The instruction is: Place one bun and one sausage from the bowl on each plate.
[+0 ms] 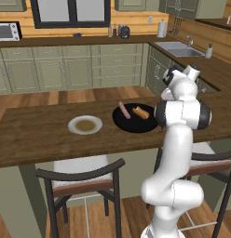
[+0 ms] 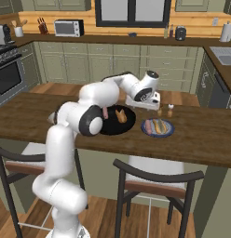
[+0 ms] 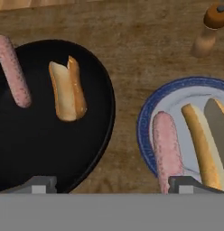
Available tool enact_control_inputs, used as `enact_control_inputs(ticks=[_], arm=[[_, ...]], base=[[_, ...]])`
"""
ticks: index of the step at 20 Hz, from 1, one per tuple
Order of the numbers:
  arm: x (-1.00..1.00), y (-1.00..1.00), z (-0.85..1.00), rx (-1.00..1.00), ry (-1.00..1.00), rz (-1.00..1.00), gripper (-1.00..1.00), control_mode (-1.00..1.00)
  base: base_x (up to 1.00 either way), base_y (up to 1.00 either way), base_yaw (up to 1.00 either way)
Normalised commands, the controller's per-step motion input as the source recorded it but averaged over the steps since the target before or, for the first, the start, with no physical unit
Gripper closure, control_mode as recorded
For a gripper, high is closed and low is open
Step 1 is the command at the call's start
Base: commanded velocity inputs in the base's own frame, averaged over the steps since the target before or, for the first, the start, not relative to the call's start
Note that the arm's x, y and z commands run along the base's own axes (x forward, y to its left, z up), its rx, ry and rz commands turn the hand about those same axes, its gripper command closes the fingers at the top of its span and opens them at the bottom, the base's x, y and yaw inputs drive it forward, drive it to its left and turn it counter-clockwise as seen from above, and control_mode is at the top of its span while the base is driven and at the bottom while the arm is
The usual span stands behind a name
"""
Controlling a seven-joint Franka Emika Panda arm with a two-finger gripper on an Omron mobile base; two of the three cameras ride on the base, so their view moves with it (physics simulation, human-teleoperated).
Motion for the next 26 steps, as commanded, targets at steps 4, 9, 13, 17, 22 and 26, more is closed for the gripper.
enact_control_inputs(ticks=[4,9,13,17,22,26], arm=[[-0.43,1.00,0.58,-0.07,-0.03,-0.01,-1.00,-1.00],[0.00,1.00,0.18,-0.23,0.04,0.03,-1.00,-1.00],[0.05,0.66,-0.05,-0.03,0.02,0.15,-1.00,-1.00],[0.28,0.23,0.00,-0.03,-0.01,0.01,-1.00,-1.00],[0.05,0.03,-0.22,-0.15,0.05,0.00,-1.00,-1.00],[0.19,0.00,-0.40,-0.12,0.02,0.00,-1.00,-1.00]], base=[[0.00,0.00,0.00],[0.00,0.00,0.00],[0.00,0.00,0.00],[0.00,0.00,0.00],[0.00,0.00,0.00],[0.00,0.00,0.00]])
